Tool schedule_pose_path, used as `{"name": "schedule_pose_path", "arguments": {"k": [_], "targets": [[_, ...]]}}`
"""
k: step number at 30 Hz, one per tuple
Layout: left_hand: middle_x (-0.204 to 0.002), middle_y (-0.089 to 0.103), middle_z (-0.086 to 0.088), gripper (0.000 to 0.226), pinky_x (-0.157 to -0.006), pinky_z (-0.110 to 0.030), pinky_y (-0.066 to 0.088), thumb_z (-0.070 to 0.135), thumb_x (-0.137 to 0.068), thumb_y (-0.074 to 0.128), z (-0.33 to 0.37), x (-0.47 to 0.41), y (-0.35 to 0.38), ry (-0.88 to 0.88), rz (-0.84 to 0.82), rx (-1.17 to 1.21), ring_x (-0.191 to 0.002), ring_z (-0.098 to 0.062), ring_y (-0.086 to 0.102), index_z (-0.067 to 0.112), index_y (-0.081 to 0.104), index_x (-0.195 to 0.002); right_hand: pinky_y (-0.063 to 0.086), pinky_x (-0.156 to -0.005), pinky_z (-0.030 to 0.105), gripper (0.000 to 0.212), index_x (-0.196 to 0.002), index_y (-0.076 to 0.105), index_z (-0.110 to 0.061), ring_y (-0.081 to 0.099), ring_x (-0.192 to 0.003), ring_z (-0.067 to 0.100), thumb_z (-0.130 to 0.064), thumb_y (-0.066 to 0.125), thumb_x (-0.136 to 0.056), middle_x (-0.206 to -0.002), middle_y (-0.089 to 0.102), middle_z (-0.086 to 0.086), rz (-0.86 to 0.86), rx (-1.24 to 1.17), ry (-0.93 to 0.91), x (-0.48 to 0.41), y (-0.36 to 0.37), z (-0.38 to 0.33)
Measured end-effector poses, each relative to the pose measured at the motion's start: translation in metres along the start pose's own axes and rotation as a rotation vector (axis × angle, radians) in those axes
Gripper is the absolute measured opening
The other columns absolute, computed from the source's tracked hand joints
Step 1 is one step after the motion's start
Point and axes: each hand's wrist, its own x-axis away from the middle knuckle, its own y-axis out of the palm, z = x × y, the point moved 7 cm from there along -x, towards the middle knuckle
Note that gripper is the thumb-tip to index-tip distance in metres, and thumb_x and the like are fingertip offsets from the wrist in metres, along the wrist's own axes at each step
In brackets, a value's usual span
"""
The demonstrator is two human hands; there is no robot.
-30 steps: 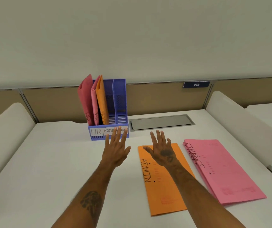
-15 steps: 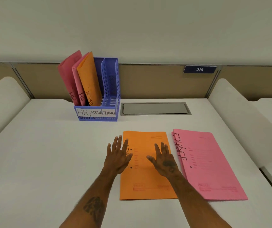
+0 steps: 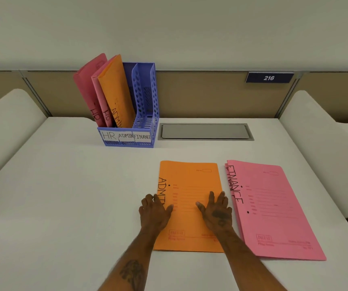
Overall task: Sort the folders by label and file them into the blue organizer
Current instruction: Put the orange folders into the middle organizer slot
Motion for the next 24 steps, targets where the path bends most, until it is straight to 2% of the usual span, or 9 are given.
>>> {"name": "schedule_pose_path", "arguments": {"k": [4, 11, 16, 19, 24], "targets": [[-0.138, 0.037, -0.010, 0.072, -0.101, -0.045, 0.039, 0.065, -0.089, 0.049, -0.003, 0.001, 0.007, -0.094, -0.040, 0.087, -0.129, -0.029, 0.035, 0.011, 0.040, -0.136, 0.033, -0.110, 0.048, 0.082, -0.153, 0.016, -0.013, 0.020, -0.143, 0.037, -0.069, 0.020, -0.093, -0.158, 0.014, 0.023, 0.039, -0.046, 0.041, 0.003, -0.001, 0.001], [-0.135, 0.038, -0.009, 0.072, -0.100, -0.045, 0.040, 0.064, -0.083, 0.058, 0.002, -0.005, 0.006, -0.186, -0.123, 0.217, -0.130, -0.029, 0.036, 0.013, 0.044, -0.132, 0.043, -0.102, 0.043, 0.077, -0.146, 0.028, -0.013, 0.037, -0.131, 0.031, -0.069, 0.028, -0.092, -0.146, 0.037, 0.015, 0.122, -0.247, 0.127, 0.001, -0.014, 0.002], [-0.131, 0.046, -0.010, 0.074, -0.099, -0.044, 0.048, 0.057, -0.081, 0.068, 0.009, -0.007, 0.002, -0.167, -0.146, 0.417, -0.122, -0.029, 0.051, 0.011, 0.045, -0.135, 0.041, -0.100, 0.044, 0.080, -0.148, 0.024, -0.015, 0.035, -0.132, 0.031, -0.070, 0.028, -0.091, -0.147, 0.036, 0.015, 0.092, -0.304, 0.141, -0.002, -0.014, -0.002], [-0.132, 0.058, -0.009, 0.074, -0.097, -0.047, 0.052, 0.048, -0.083, 0.072, 0.014, -0.005, -0.003, -0.162, -0.159, 0.607, -0.114, -0.029, 0.062, 0.013, 0.036, -0.137, 0.042, -0.100, 0.045, 0.080, -0.149, 0.023, -0.015, 0.035, -0.132, 0.032, -0.071, 0.027, -0.091, -0.147, 0.035, 0.015, 0.075, -0.301, 0.142, -0.002, -0.015, -0.001], [-0.132, 0.062, -0.008, 0.067, -0.096, -0.051, 0.053, 0.044, -0.087, 0.069, 0.021, 0.001, -0.017, -0.127, -0.151, 0.694, -0.108, -0.030, 0.066, 0.020, 0.031, -0.137, 0.040, -0.102, 0.047, 0.081, -0.150, 0.019, -0.017, 0.032, -0.134, 0.033, -0.072, 0.024, -0.091, -0.149, 0.032, 0.015, 0.039, -0.297, 0.140, 0.000, -0.017, -0.005]]}}
